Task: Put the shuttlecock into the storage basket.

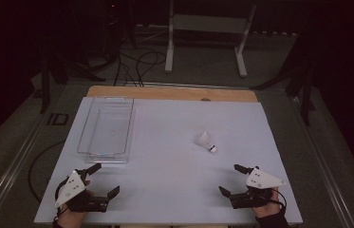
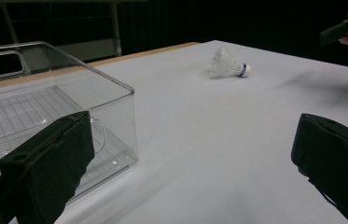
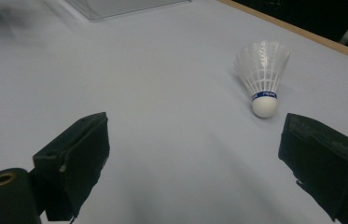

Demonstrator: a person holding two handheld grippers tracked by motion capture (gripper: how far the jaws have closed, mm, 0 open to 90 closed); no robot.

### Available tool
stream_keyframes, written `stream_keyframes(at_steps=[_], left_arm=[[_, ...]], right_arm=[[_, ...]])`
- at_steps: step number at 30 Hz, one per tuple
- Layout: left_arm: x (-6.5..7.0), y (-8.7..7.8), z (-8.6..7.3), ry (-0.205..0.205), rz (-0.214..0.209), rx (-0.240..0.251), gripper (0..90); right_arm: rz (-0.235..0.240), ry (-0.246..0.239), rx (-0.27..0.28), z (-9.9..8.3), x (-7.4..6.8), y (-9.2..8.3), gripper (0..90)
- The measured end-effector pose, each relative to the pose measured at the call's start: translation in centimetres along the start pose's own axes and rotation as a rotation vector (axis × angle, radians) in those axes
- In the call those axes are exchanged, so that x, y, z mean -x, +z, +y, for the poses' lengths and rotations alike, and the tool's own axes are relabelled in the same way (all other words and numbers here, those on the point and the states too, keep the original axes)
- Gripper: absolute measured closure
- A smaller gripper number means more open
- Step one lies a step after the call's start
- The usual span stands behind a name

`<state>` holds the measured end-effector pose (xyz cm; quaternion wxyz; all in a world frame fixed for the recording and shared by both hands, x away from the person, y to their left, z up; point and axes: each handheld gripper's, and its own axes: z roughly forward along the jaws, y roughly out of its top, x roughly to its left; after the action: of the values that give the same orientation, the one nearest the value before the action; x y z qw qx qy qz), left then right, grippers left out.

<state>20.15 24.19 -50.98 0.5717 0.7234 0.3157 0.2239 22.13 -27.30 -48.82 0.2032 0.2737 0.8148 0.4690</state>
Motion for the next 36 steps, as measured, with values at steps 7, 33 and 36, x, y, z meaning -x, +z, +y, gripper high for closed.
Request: stream_keyframes(at_steps=[7,33,36], left_arm=[[0.0,0.0,0.0,-0.001,-0.003,-0.001,0.0],[0.0,0.2,-0.1,-0.004,-0.008,-0.008,0.0],[0.0,0.2,0.0,-0.002,-0.010,-0.009,0.0]], right_arm=[[-0.004,-0.017,0.011,0.7,-0.4,-0.4,8.8],[-0.050,-0.071,0.028,5.9,-0.3,-3.1,7.8],[-0.056,-0.069,0.025,6.5,0.2,-3.3,7.8]])
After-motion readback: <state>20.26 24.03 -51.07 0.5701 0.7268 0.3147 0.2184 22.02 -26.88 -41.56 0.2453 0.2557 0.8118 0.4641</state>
